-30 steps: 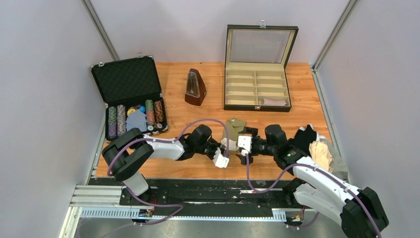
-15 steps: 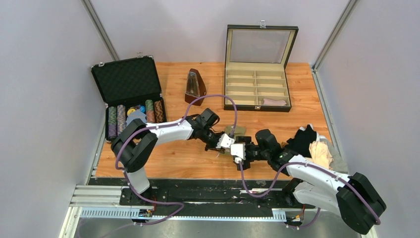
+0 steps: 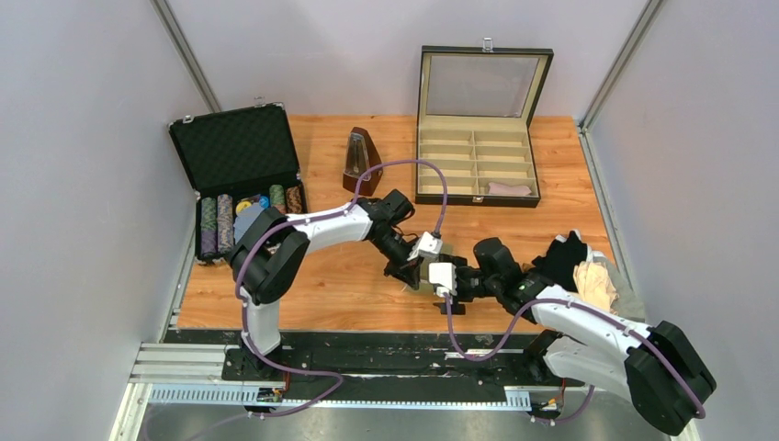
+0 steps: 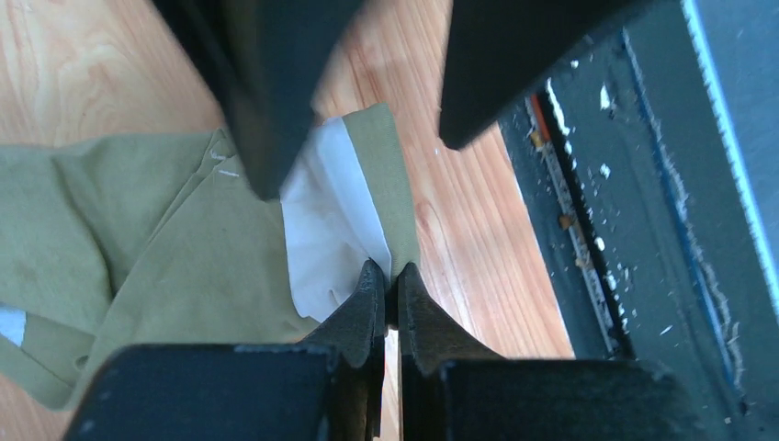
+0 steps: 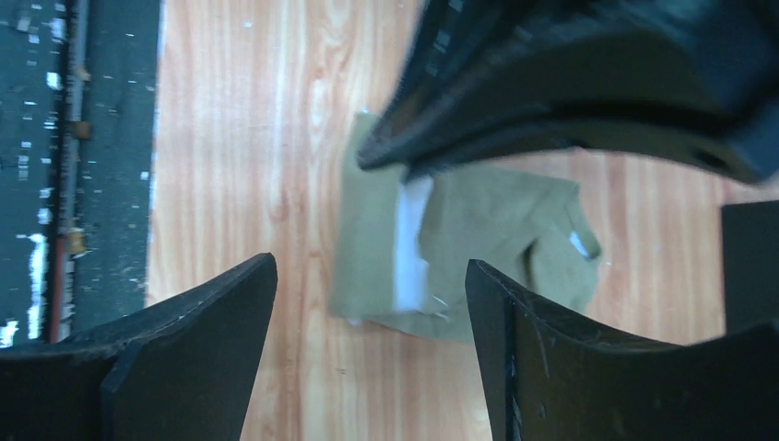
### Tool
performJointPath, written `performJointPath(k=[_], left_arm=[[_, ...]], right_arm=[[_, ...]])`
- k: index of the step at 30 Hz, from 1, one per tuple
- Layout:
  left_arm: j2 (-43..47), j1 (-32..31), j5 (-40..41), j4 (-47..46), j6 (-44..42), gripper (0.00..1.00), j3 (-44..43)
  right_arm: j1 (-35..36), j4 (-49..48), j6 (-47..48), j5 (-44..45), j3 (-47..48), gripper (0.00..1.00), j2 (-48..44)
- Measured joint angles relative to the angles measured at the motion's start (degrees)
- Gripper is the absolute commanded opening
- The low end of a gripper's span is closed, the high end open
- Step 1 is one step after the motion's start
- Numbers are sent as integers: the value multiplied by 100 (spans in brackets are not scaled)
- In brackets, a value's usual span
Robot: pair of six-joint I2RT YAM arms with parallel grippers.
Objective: Roll the underwear
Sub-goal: Roll the underwear to the center of the board.
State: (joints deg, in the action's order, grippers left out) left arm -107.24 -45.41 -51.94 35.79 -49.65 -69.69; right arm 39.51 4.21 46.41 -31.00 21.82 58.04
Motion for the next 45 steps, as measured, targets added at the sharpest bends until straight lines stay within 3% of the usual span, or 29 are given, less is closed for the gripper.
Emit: performJointPath(k=[9, 13, 21, 24, 32, 45], left_arm=[[-761, 24, -588, 748, 664, 2, -1058], [-1320, 101, -702, 1038, 885, 1, -1528], [-1777, 481, -964, 944, 1816, 0, -1589], [-1875, 588, -1060, 804, 2133, 0, -1663], [-2146, 638, -1300, 560, 2885, 0, -1797], [-2437, 649, -1628, 345, 3818, 0, -1888]], right_arm=[[57, 782, -264, -92, 186, 75, -315], [57, 1047, -317, 11, 203, 68, -748], [57, 1187, 33, 153, 173, 52, -896], [57, 1187, 317, 90, 127, 52, -824], [59, 782, 772, 114, 28, 55, 26], [83, -315, 1300, 494, -271, 52, 385]])
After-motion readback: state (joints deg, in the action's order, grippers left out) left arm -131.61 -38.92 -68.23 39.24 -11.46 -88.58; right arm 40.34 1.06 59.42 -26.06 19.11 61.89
